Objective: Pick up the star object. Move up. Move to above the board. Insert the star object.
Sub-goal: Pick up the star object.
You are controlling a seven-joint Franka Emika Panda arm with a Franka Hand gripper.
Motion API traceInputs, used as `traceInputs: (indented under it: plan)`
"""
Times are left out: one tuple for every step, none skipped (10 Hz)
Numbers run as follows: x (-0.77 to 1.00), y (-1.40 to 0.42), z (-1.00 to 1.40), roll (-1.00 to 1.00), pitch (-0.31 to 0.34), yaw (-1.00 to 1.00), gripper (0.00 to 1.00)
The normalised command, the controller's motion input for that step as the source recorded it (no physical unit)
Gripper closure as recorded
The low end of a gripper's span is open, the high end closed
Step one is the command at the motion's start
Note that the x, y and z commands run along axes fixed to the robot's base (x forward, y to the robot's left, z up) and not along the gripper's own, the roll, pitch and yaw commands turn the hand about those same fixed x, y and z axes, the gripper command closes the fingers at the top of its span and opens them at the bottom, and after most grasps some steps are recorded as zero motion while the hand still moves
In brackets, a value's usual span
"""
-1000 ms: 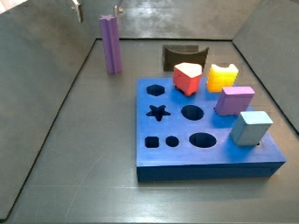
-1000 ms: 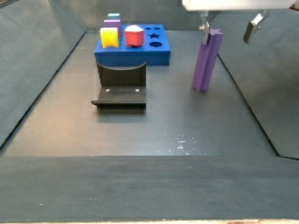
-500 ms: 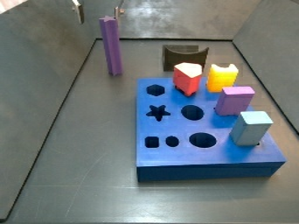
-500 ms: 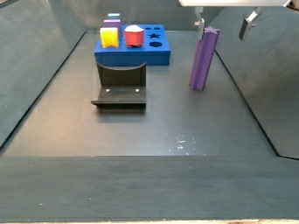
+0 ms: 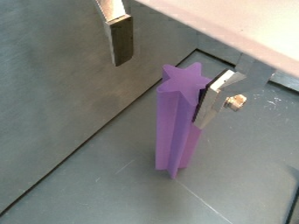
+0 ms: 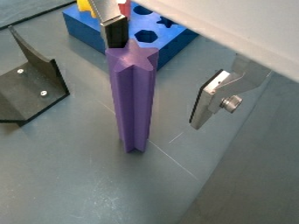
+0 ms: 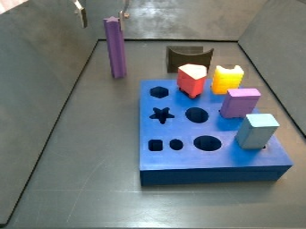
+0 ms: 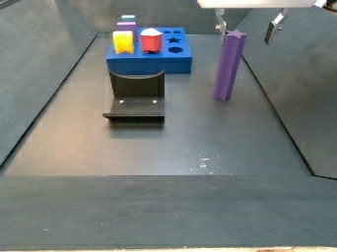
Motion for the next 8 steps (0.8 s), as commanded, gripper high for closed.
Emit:
traceInputs:
  plan:
    - [0.0,-0.01,-0.04,0.0,0.0,0.0,0.0]
    - [0.0,-0.03,-0.11,0.0,-0.059,0.0,0.0]
    - [0.0,0.0,-0.04,-0.02,-0.056,0.0,0.0]
    - [0.0,0.0,0.0,0.0,0.0,0.0,0.0]
    - [0.0,0.0,0.0,0.0,0.0,0.0,1.0]
    - [0.0,0.0,0.0,0.0,0.0,0.0,1.0]
    - [0.0,0.0,0.0,0.0,0.0,0.0,1.0]
    - [0.0,0.0,0.0,0.0,0.0,0.0,1.0]
